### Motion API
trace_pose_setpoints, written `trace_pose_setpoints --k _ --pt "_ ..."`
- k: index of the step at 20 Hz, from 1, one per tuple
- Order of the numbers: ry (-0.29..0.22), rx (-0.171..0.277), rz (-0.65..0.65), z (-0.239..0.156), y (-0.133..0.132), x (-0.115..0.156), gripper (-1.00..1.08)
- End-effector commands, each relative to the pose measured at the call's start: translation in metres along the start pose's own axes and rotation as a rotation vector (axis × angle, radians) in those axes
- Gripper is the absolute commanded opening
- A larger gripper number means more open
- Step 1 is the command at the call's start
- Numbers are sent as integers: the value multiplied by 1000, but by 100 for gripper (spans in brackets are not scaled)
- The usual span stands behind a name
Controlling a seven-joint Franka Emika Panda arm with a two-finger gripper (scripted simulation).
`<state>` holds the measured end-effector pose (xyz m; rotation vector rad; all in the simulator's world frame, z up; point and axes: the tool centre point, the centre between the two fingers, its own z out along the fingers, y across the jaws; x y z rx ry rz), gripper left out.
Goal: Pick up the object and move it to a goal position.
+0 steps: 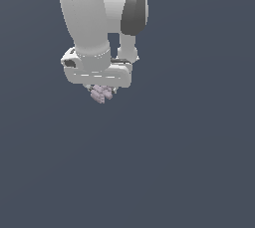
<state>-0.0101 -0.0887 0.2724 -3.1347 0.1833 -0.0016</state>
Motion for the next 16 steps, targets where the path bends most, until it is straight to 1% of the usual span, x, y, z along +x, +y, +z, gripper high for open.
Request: trace_pose_setpoints --k 1,9,16 --pt "-1 0 0 -28 12 -6 -100" --pt "-1 0 0 -109 48 -18 -100" --pt "-1 -1 -1 -153 68 -23 -100"
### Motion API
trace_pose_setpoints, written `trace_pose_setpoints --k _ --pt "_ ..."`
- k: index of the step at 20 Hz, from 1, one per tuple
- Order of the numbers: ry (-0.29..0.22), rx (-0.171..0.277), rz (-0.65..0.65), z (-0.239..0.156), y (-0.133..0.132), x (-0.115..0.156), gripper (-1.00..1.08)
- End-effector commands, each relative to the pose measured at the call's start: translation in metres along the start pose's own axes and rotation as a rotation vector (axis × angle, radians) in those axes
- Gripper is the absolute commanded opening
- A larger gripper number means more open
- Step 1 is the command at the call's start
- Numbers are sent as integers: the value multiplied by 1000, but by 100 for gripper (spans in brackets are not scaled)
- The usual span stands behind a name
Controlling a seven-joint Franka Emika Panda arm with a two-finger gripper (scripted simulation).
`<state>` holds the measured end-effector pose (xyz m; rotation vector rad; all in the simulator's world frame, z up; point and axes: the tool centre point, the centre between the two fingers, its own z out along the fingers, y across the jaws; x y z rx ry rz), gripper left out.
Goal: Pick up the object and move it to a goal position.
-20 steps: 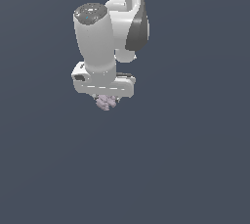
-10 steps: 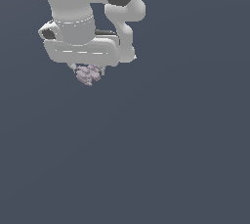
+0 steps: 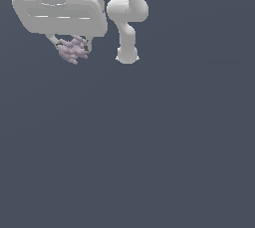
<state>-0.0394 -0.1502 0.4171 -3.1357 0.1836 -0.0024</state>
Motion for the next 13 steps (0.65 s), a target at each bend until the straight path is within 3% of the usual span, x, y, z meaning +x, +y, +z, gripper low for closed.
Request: trace_pose_setpoints --k 1,13 --pt "-1 0 -1 -12 5 -1 -100" --pt "-2 -1 -1 -23 10 -1 -100"
